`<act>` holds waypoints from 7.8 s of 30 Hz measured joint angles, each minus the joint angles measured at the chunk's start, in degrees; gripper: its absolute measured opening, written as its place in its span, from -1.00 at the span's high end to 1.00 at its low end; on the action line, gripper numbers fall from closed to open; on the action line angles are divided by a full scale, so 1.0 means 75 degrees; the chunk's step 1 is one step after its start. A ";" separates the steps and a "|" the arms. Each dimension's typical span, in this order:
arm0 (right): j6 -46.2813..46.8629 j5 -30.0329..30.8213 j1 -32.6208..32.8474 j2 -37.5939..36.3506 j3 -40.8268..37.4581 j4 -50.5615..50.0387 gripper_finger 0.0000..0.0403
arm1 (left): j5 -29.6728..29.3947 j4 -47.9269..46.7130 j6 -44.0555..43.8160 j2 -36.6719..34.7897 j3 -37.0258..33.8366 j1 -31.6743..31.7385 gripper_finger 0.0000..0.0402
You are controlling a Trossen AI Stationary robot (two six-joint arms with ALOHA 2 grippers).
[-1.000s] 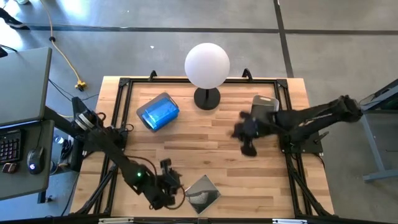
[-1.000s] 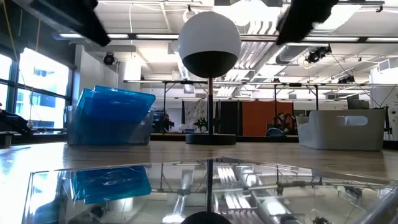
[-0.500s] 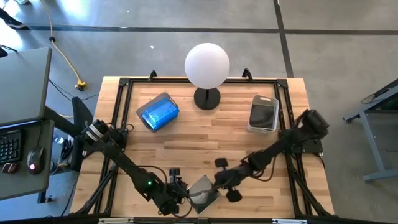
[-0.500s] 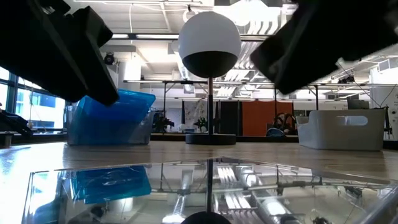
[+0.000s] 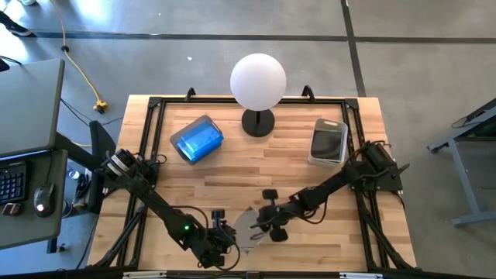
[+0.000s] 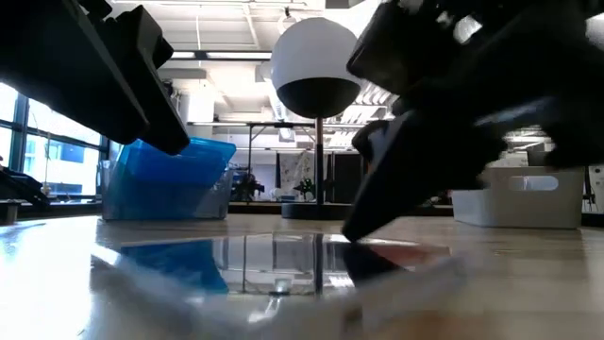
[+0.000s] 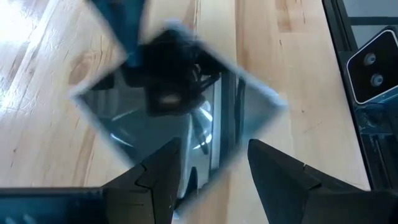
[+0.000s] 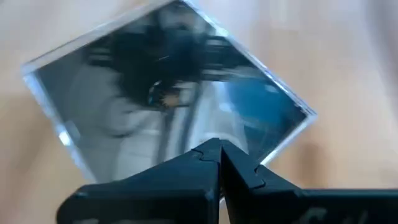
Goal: Pick & place jewel cases by type
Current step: Put the black CD case into the gray bin
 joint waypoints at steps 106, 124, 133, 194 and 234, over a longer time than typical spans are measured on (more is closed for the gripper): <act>-0.4408 0.4996 0.2105 -0.0443 -0.0041 -0.2963 -0.01 | 0.5005 0.1204 -0.2855 0.0717 -0.0029 0.4400 0.09; -0.3963 0.5022 0.3229 -0.0458 -0.0026 -0.2451 -0.01 | 0.5256 0.1838 -0.3410 0.0711 0.0000 0.3622 0.10; -0.3777 0.4283 0.3374 -0.0469 -0.0012 -0.2029 -0.01 | 0.5861 0.3410 -0.3668 0.1463 0.0006 0.3602 0.10; -0.5065 0.4045 0.3819 -0.0466 -0.0023 -0.2627 -0.01 | 0.7848 0.2847 -0.3826 0.1999 0.0644 0.4102 0.10; -0.5921 0.2265 0.2359 -0.0472 -0.0047 -0.2328 -0.02 | 0.7286 0.2832 -0.3858 0.2090 0.0571 0.4124 0.09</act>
